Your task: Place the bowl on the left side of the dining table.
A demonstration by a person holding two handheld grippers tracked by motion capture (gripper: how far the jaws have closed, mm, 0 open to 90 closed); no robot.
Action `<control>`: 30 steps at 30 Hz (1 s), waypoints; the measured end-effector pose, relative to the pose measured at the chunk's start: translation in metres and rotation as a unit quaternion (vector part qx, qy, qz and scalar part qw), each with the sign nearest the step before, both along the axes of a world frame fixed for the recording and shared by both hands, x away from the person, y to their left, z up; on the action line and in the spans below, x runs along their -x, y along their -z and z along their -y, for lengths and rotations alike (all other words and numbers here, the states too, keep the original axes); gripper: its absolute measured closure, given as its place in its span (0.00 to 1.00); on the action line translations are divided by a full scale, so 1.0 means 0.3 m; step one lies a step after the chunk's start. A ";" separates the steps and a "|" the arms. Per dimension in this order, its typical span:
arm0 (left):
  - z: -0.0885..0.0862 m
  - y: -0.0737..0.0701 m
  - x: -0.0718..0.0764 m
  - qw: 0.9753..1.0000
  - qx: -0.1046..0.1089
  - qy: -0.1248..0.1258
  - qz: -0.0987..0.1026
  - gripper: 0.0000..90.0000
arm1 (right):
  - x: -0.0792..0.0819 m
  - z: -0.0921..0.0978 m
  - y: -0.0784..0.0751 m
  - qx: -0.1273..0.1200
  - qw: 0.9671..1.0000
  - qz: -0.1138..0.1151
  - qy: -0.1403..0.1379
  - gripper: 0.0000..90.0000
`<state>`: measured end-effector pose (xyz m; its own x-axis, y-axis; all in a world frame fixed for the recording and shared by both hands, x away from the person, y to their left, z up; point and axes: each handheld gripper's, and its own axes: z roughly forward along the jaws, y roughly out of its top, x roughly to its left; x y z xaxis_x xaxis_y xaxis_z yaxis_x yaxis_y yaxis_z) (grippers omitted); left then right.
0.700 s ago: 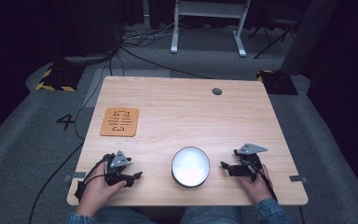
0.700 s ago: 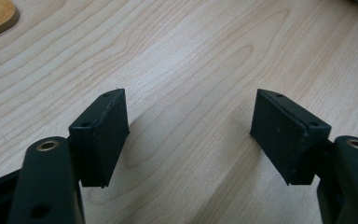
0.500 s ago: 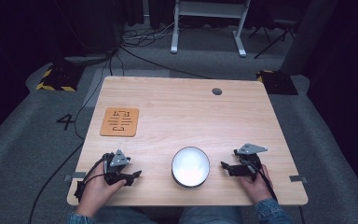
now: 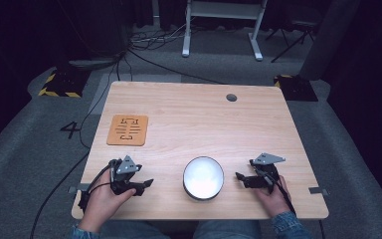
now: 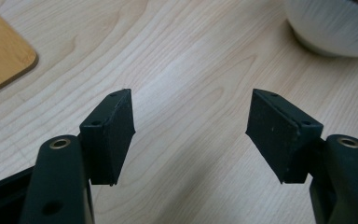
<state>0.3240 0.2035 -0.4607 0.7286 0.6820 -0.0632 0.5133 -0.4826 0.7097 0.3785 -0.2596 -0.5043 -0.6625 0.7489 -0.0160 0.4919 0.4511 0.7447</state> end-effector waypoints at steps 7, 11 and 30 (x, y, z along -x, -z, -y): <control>0.040 -0.061 -0.010 1.000 0.006 0.011 0.009 0.38 | 0.000 0.000 0.000 0.000 1.000 0.000 0.001 0.22; 0.064 -0.088 -0.015 1.000 0.013 0.019 0.012 0.39 | 0.001 0.000 0.000 0.001 1.000 0.000 0.001 0.22; 0.178 -0.191 -0.030 0.998 0.040 0.045 0.022 0.41 | 0.001 0.000 0.000 0.001 1.000 0.000 0.001 0.22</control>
<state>0.3331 0.1502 -0.4033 0.7896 0.6082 -0.0807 0.4376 -0.4661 0.7689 0.3782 -0.2594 -0.5042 -0.6606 0.7505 -0.0169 0.4933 0.4510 0.7438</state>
